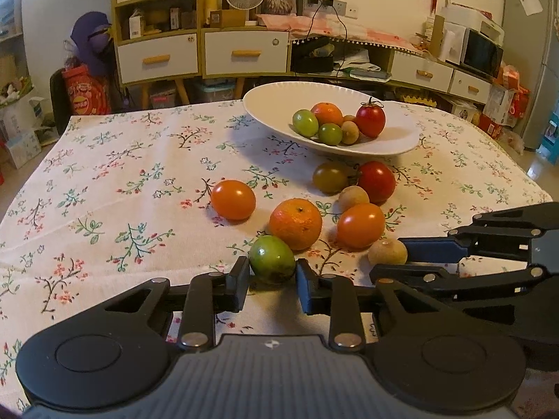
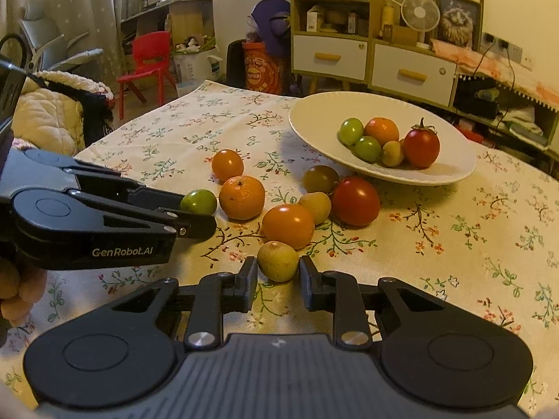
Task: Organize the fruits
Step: 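Lift and carry the green and yellow fruits in both tools over the plate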
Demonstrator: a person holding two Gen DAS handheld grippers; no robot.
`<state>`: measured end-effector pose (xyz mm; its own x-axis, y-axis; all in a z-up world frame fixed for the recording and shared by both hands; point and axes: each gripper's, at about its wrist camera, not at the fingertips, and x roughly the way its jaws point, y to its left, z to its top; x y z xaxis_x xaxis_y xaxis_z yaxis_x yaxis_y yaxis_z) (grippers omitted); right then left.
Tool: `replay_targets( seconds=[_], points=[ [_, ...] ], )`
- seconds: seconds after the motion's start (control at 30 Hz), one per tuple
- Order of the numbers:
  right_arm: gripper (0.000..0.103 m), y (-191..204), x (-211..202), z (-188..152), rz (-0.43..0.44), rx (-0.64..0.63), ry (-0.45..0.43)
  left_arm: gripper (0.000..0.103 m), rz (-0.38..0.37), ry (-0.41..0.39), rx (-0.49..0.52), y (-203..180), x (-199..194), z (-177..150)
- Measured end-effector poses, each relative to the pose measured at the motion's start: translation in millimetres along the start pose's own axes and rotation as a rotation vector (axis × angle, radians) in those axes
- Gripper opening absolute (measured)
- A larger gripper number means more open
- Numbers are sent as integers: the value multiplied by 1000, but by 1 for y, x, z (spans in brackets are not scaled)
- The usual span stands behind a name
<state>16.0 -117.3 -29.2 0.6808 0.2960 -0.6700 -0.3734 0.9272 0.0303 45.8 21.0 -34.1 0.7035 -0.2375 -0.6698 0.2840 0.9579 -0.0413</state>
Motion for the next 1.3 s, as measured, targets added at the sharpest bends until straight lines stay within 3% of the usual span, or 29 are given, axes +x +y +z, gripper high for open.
replay_targets(
  seconds=[0.7,1.3],
  points=[
    [23,-16,-23,15,42,110,18,25,-95,-1,-76,-9,-26,19],
    [23,-61,-37,39,-36,211,-76,25,-182,-70,-56,-50,-23,51]
  ],
)
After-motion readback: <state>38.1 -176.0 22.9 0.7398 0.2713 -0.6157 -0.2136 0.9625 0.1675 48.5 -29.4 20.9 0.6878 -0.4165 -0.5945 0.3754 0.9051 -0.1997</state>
